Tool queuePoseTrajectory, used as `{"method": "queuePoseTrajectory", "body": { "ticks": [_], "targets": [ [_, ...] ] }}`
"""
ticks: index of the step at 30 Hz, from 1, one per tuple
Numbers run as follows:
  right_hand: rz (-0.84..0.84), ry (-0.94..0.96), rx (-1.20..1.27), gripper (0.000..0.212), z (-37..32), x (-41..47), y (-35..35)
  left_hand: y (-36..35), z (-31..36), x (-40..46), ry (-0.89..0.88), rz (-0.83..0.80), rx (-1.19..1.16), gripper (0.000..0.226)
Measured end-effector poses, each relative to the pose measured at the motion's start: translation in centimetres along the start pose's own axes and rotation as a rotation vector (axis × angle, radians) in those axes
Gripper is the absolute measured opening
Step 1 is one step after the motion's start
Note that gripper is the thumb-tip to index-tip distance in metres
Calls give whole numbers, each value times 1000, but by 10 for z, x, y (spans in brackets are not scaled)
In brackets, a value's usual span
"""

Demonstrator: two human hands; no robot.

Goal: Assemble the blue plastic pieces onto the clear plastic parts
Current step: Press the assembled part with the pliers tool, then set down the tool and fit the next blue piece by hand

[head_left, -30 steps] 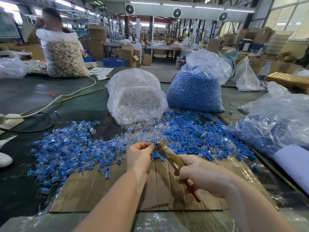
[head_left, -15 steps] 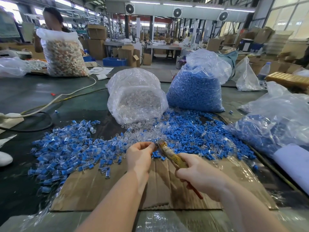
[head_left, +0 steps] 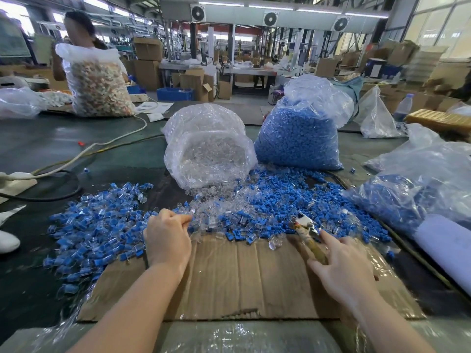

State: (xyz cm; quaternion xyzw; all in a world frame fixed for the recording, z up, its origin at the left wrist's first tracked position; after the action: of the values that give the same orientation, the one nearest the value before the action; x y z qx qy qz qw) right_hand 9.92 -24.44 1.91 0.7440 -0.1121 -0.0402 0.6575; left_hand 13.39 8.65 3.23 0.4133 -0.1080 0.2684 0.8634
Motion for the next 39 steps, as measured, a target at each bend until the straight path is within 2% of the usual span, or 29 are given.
{"method": "queuePoseTrajectory", "body": {
  "ticks": [3,7,10,13,15,18,23,32,39],
  "targets": [
    [21,7,-112,73,3,0,-3,-5,9,-6,-42,-18,72,26],
    [16,32,-184,71,3,0,-5,-18,41,-20,-185,-54,-15,24],
    [6,21,-29,61,7,7,1,-40,62,-33,-261,-181,-149,22],
    [106,20,21,41,15,25,18,-59,69,-42,-259,-272,-185,26],
    [116,-4,28,29,23,38,24,-65,71,-47,-269,-294,-195,33],
    [52,-82,-12,33,39,54,22,-71,72,-52,-290,-325,-170,37],
    [-66,-95,-120,43,44,70,8,-70,68,-52,-277,-319,-192,29],
    [-34,-45,-140,37,38,78,6,-61,64,-53,-239,-291,-284,21],
    [-30,2,-169,28,34,78,7,-65,58,-50,-205,-282,-271,16]
  ]
}}
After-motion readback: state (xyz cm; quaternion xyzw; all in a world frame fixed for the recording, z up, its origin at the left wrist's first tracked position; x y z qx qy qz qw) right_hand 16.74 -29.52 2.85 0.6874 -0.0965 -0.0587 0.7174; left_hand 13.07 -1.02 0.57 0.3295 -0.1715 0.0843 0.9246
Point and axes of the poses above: each hand's wrist, its own x-axis towards the middle knuckle, its own y-axis out of the back of the hand, z = x × y, the point moved 10 cm from there along x, towards the middle knuckle, and after that the axes turned 8 degrees about -x, right-handed, at the moved point
